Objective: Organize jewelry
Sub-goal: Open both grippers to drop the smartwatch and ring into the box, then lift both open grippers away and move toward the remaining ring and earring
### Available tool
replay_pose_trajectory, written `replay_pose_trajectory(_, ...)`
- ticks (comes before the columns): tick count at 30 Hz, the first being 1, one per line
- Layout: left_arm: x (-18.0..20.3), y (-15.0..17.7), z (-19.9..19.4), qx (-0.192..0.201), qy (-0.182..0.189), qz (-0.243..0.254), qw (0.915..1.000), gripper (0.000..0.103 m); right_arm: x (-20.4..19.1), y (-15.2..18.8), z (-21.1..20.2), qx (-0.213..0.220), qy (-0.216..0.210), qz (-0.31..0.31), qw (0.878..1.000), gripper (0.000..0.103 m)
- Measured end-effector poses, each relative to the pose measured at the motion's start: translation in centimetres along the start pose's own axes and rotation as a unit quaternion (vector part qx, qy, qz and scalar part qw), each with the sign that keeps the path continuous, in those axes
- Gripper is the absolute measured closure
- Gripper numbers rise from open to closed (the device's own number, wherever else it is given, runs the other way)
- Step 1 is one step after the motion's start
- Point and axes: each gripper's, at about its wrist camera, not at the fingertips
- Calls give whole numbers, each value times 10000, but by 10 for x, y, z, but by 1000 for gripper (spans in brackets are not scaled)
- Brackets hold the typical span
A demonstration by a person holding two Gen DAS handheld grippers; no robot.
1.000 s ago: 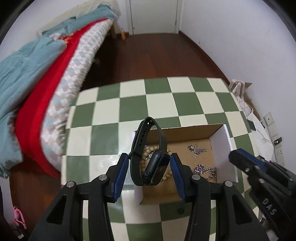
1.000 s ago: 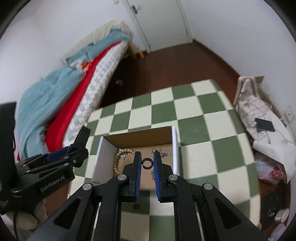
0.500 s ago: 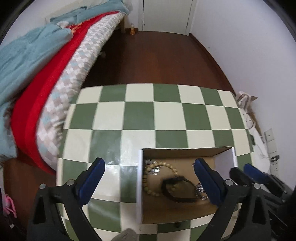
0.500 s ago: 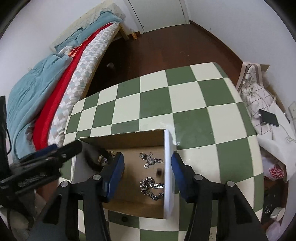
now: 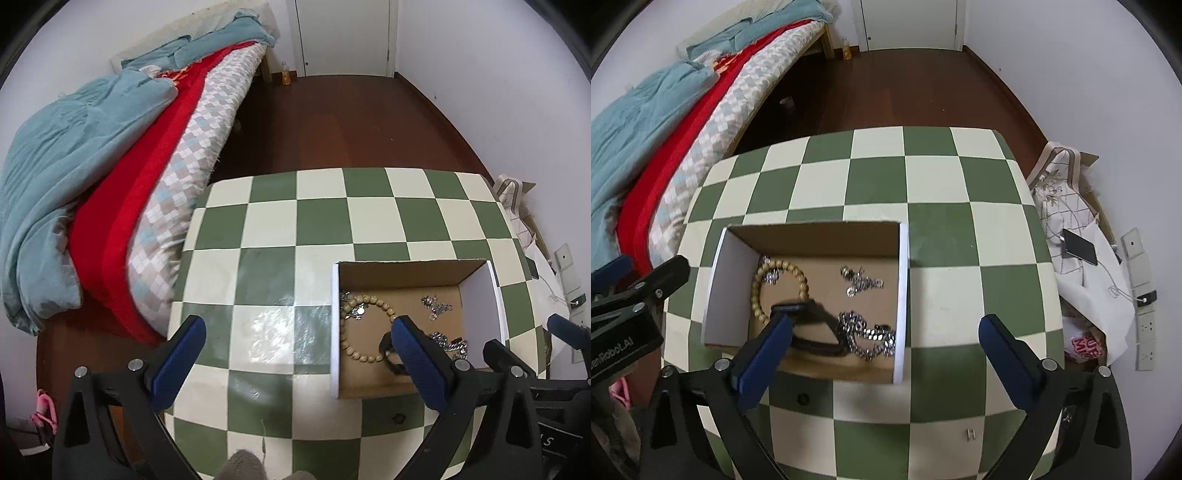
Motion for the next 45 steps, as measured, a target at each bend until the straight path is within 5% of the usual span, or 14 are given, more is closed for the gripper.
replay_pose_trajectory(16, -20, 10, -67, 446, -26, -81, 9990, 0, -17, 8, -65, 465, 373, -171, 9981, 0)
replay_pose_trajectory(31, -30, 36, -147, 1093, -52, -212, 9938, 1, -24, 37, -148, 1113, 268, 15, 9934, 0)
replay_pose_trajectory(35, -21, 55, -144, 1160, -254, -93, 9929, 1, -16, 55, -163, 1179, 100, 213, 9927, 0)
replay_pose_trajectory(40, 5, 81, -107, 742, -304, 259, 9964, 0, 11, 92, -151, 1086, 137, 600, 9922, 0)
replay_pose_trajectory(41, 9, 86, -100, 679, -332, 311, 9967, 1, 17, 99, -146, 1031, 150, 660, 9924, 1)
replay_pose_trajectory(43, 21, 95, -82, 568, -462, 476, 9962, 1, 35, 115, -128, 893, 159, 841, 9923, 27)
replay_pose_trajectory(45, 29, 103, -68, 458, -497, 598, 9959, 1, 50, 129, -109, 733, 209, 974, 9923, 40)
Point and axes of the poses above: each gripper's, at about its wrist camera, not at the fingertips, and z roughly the way its jaws point, x to its right, y to its underside, and after that the axes turned 3 degrees about x, right-handed
